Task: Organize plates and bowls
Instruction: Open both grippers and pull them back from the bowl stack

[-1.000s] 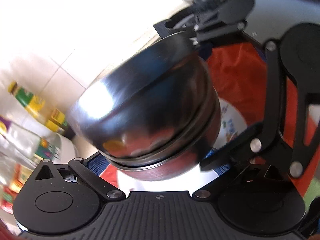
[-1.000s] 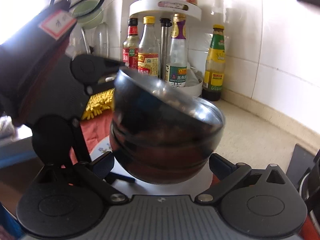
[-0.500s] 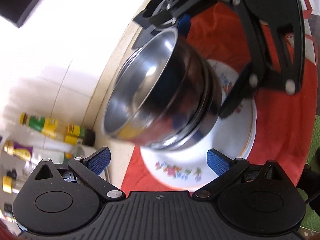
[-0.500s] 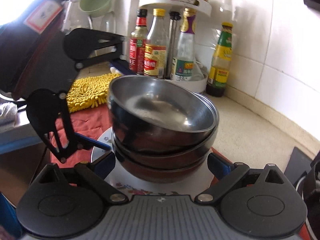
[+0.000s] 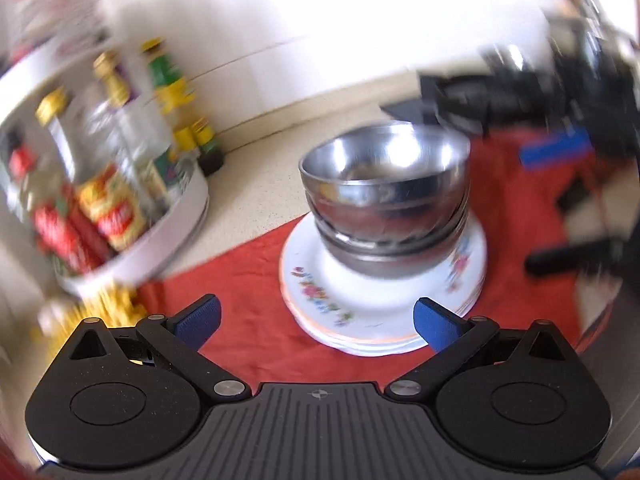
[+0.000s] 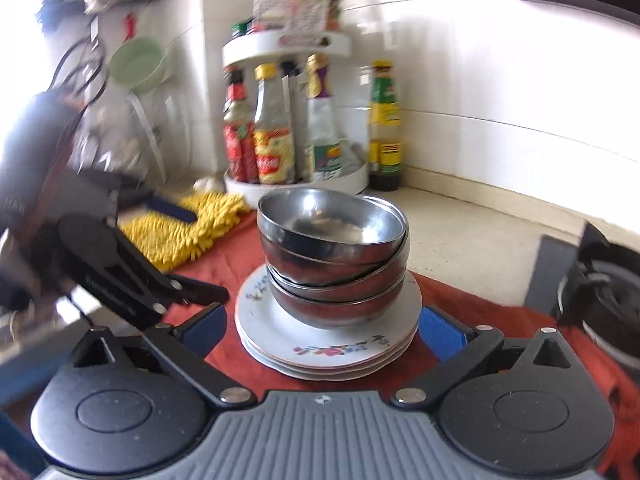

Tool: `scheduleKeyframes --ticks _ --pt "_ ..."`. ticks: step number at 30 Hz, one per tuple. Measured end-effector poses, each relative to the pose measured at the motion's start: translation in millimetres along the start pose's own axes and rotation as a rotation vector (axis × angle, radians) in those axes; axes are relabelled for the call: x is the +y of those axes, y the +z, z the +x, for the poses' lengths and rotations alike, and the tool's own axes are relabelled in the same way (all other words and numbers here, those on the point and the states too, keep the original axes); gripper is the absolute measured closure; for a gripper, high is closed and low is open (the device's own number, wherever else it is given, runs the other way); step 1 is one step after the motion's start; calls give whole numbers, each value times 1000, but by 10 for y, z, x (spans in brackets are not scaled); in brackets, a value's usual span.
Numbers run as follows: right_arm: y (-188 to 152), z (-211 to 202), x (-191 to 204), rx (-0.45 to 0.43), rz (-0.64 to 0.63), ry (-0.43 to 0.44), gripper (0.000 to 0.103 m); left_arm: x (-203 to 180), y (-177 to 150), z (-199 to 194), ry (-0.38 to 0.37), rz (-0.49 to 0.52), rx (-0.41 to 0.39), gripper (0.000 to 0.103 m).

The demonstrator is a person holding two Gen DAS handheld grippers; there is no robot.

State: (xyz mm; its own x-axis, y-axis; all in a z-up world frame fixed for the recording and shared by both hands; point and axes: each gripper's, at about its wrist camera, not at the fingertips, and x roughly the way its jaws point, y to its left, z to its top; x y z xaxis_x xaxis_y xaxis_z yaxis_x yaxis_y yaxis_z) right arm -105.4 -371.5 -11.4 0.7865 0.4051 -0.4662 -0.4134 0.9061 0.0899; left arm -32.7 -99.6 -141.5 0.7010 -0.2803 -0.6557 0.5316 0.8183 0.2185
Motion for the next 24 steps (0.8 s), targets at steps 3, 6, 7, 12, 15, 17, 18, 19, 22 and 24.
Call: scheduleKeyframes --ticks 3,6,7,12,15,17,18,19,22,24 --pt "-12 -102 121 -10 61 -54 1 -23 -25 -41 25 -145 2 0" --pt "-37 -201 201 -23 114 -127 1 -16 -70 17 28 -256 46 0" --pt "-56 -233 210 -27 146 -142 1 -5 -83 40 26 -286 58 0" --pt "-158 -262 300 42 261 -248 1 -13 -200 94 11 -377 94 0" --pt "-156 -254 331 59 339 -308 1 -40 -270 93 0 -384 99 0" --pt "-140 -258 381 53 357 -356 1 -41 -303 8 -21 -375 88 0" --pt "-130 -252 408 58 355 -389 1 -50 -314 -21 -22 -361 80 0" --pt "-125 -248 432 61 360 -422 1 -51 -322 -55 -16 -344 74 0" --pt "-131 -245 484 76 381 -487 1 -47 -332 -169 -5 -313 45 0" --pt "-134 -251 524 80 390 -512 1 -8 -349 -234 -13 -321 37 0"
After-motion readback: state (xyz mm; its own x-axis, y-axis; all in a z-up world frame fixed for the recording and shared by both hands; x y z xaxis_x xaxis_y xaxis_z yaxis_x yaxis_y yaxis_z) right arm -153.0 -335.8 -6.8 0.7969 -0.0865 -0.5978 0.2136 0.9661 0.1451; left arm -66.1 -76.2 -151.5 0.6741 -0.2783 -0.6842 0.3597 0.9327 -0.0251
